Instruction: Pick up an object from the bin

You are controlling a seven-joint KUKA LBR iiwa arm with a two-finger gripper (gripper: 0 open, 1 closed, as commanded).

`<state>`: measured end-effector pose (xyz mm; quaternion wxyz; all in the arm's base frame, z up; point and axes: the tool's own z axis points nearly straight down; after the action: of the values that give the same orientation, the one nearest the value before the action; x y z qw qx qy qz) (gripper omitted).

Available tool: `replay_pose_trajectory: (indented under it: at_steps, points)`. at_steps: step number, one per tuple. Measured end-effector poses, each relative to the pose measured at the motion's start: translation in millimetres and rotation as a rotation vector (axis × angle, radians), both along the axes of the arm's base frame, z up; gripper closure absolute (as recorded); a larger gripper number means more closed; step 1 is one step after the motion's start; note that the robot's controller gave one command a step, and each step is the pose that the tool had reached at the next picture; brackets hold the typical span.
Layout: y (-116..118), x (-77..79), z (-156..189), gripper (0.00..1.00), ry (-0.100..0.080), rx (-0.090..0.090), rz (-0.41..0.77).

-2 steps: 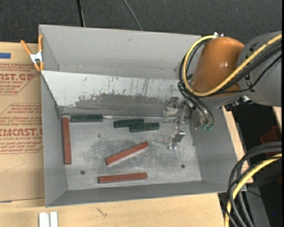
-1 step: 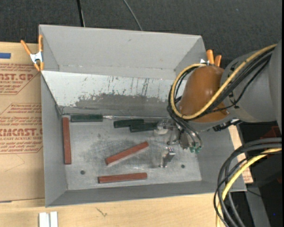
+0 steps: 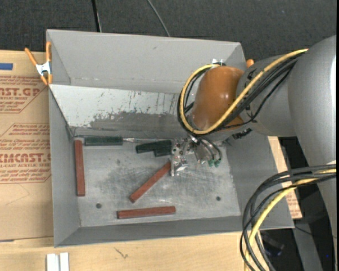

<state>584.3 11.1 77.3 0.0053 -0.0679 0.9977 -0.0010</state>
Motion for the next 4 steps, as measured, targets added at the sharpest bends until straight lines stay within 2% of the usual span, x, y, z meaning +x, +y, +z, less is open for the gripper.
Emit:
replay_pose_trajectory:
  at_steps: [1, 2, 3, 4]
  points:
    - [0, 0.0, 0, 1.00, 0.000, 0.000, 0.000]
    - [-2, 0.7, 35, 1.00, 0.013, 0.001, 0.019]
    - [9, -8.7, 112, 0.00, 0.008, 0.002, 0.047]
    - [9, -8.8, 112, 0.00, 0.008, 0.001, 0.047]
